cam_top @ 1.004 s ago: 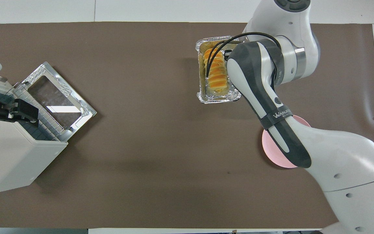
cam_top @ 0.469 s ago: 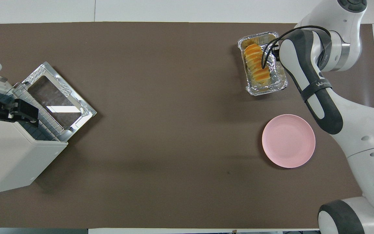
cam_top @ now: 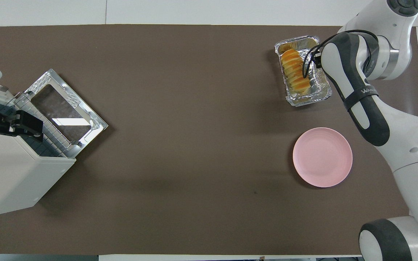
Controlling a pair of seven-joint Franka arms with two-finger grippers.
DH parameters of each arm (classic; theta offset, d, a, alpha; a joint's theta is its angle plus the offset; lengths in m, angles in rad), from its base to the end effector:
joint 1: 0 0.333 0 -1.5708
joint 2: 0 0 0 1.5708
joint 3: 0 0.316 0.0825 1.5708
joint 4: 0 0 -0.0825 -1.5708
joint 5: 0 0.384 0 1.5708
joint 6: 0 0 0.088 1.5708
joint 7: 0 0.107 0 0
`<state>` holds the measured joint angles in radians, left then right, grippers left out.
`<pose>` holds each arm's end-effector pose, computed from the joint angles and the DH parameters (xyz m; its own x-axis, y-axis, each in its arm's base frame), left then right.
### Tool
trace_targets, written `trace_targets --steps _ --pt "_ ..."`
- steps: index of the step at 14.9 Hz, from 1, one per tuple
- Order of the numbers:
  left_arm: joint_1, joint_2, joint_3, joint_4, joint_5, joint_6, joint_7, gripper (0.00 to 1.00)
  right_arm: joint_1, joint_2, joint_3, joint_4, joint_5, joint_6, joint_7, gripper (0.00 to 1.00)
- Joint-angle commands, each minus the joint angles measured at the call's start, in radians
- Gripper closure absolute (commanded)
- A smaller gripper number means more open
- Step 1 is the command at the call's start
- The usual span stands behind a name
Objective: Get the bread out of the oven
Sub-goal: 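Lower the foil tray onto the table and release it, then grasp the bread rolls in the foil tray with the right gripper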
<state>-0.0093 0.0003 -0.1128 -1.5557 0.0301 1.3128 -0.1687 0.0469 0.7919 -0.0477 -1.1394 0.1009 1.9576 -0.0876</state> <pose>0.5215 -0.0602 0.6122 0.9710 0.0576 -0.2322 0.0423 -0.9966 -0.0701 0.7620 0.0169 0.3339 0.9975 0.0636 0.0315 0.0654 -0.9962 -0.0579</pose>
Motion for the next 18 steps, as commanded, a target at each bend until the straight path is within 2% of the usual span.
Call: trace_targets --steps 1,2,8,11,14,16,18 --pt "0.011 -0.029 -0.002 -0.032 -0.018 0.020 0.003 0.00 -0.005 0.006 0.011 0.010 0.005 0.015 -0.020 0.22" --pt "0.011 -0.029 -0.002 -0.032 -0.018 0.020 0.003 0.00 -0.002 -0.003 0.009 0.010 0.002 0.020 -0.020 0.00" --pt "0.011 -0.029 -0.002 -0.032 -0.018 0.020 0.003 0.00 0.007 -0.068 0.006 0.009 -0.027 -0.075 -0.021 0.00" --pt "0.011 -0.029 -0.002 -0.032 -0.018 0.020 0.003 0.00 0.051 -0.066 0.006 0.006 -0.090 -0.056 -0.008 0.00" --pt "0.011 -0.029 -0.002 -0.032 -0.018 0.020 0.003 0.00 0.076 -0.066 0.006 -0.043 -0.145 -0.002 0.014 0.00" --pt "0.011 -0.029 -0.002 -0.032 -0.018 0.020 0.003 0.00 0.086 -0.068 0.006 -0.092 -0.159 0.046 0.014 0.00" --pt "0.011 -0.029 -0.002 -0.032 -0.018 0.020 0.003 0.00 0.102 -0.066 0.006 -0.095 -0.158 0.050 0.028 0.00"
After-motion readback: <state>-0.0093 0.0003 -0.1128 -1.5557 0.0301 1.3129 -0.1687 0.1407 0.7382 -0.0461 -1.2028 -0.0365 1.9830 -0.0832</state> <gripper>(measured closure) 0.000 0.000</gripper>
